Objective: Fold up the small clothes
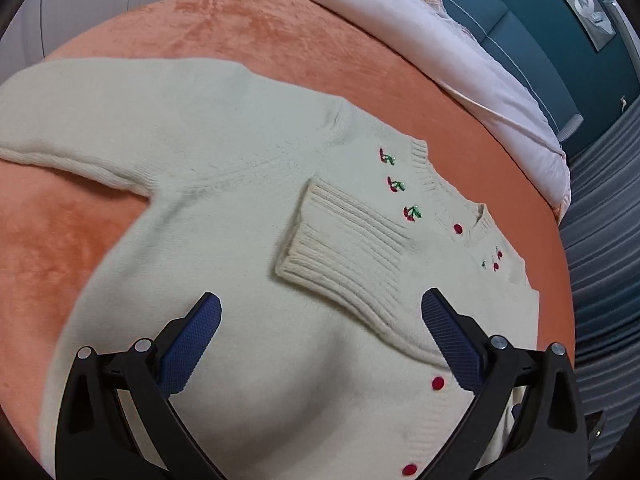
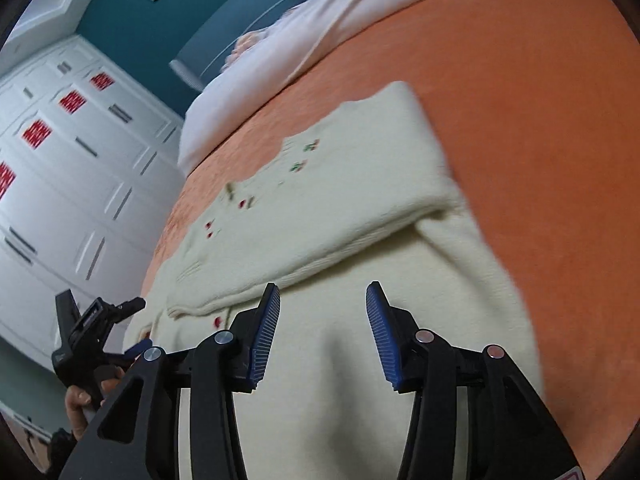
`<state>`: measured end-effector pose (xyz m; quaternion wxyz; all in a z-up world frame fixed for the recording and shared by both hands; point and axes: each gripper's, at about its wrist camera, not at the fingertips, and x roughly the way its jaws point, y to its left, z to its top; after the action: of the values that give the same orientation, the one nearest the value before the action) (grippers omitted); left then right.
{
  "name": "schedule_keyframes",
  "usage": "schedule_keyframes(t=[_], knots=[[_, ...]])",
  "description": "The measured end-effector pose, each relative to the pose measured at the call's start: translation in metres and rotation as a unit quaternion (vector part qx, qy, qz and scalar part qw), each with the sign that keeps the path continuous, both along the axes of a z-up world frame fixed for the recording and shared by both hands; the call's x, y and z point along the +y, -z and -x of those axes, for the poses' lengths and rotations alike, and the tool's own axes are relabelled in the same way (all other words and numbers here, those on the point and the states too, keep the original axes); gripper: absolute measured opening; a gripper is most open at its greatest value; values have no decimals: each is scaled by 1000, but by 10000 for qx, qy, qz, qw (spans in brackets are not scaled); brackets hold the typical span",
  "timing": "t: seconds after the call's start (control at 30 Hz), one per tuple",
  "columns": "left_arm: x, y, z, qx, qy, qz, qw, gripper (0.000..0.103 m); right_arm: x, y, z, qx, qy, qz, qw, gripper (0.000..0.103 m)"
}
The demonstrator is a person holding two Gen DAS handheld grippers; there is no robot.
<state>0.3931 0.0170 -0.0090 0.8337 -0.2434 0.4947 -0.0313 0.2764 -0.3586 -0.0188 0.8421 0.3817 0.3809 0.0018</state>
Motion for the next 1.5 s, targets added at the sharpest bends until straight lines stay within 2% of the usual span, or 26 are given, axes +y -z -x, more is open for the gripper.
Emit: schedule_keyframes(t=[0.03, 0.07, 0.1, 0.13, 0.2, 0.23, 0.27, 0.3, 0.4, 0.47, 0.53, 0.6, 0.63, 0.73, 0.83, 0.9, 0.97, 1.03, 1.13, 1.23, 1.3, 1.33, 1.37, 1.43, 1.47, 1.5], knots=[[-3, 5, -6, 103, -26, 40, 9999, 94, -4, 3, -3, 18, 52, -77, 10000, 48], [-6, 9, -8, 146, -32, 94, 9998, 82, -7, 7, -8, 50, 132, -160, 9998, 49], [-9, 11, -12, 152, -17, 93, 9998, 65, -8, 9, -13, 48, 187, -238, 9995, 50], [-12, 11, -15, 141, 3, 55, 9999, 56, -10, 12, -21, 32, 261, -332, 9991, 50], [-15, 8, -22, 89, 84, 98, 9999, 25, -16, 13, -31, -30, 467, -426, 9980, 50], [-15, 4, -26, 25, 90, 132, 9999, 19, -20, 13, -31, -41, 522, -464, 9976, 48], [-14, -3, -29, -102, 99, 161, 9998, 11, -24, 11, -38, -42, 607, -416, 9973, 30], [-13, -13, -32, -298, 150, 238, 9992, 11, -25, 5, -44, -62, 618, -319, 9976, 13], [-15, -47, -33, -894, 305, 135, 9954, 11, -15, -38, -36, -769, 540, 21, 9956, 12], [-15, -51, -34, -1020, 368, -24, 9941, 11, -5, -58, -27, -1112, 427, 433, 9919, 12], [-14, -28, -40, -674, 370, -176, 9969, 11, -4, -42, -28, -855, 383, 662, 9934, 12], [-11, 8, -41, -144, 374, -257, 9989, 12, -7, 2, -36, -16, 339, 832, 9960, 12], [-9, 21, -37, -40, 335, -242, 9991, 12, -9, 17, -37, 218, 331, 740, 9965, 11], [11, 18, -18, -293, 143, 266, 9991, 18, -10, 4, -25, 57, 425, 752, 9963, 14], [50, 4, 6, -522, -333, 623, 9961, 29, -1, -13, 0, -13, 393, 939, 9948, 17], [90, -4, 19, -602, -753, 545, 9939, 48, 12, -24, 21, -109, 293, 1086, 9936, 18], [142, -8, 31, -610, -1299, 335, 9891, 56, 30, -32, 46, -163, 92, 1225, 9923, 18], [198, -7, 41, -478, -1931, 116, 9799, 62, 47, -33, 75, -183, -92, 1228, 9922, 20], [280, -2, 50, -265, -2844, -24, 9583, 65, 74, -24, 116, -20, -329, 1256, 9915, 29], [337, 4, 55, -186, -3476, 66, 9374, 65, 99, -13, 147, 277, -542, 1101, 9921, 30], [355, 4, 51, -276, -3667, 181, 9297, 63, 113, -7, 159, 432, -617, 946, 9927, 32], [359, 3, 46, -273, -3707, 105, 9283, 61, 120, -5, 161, 515, -648, 922, 9923, 34], [361, 2, 40, -243, -3691, 44, 9290, 54, 126, -4, 163, 540, -649, 927, 9921, 36], [360, -2, 25, -172, -3564, 1, 9342, 20, 132, -6, 170, 547, -662, 987, 9914, 44], [359, -8, 20, -226, -3488, 54, 9369, 12, 134, -8, 169, 546, -671, 1049, 9907, 47], [352, -21, 16, -398, -3467, 37, 9371, 12, 135, -9, 168, 548, -686, 1072, 9903, 47]])
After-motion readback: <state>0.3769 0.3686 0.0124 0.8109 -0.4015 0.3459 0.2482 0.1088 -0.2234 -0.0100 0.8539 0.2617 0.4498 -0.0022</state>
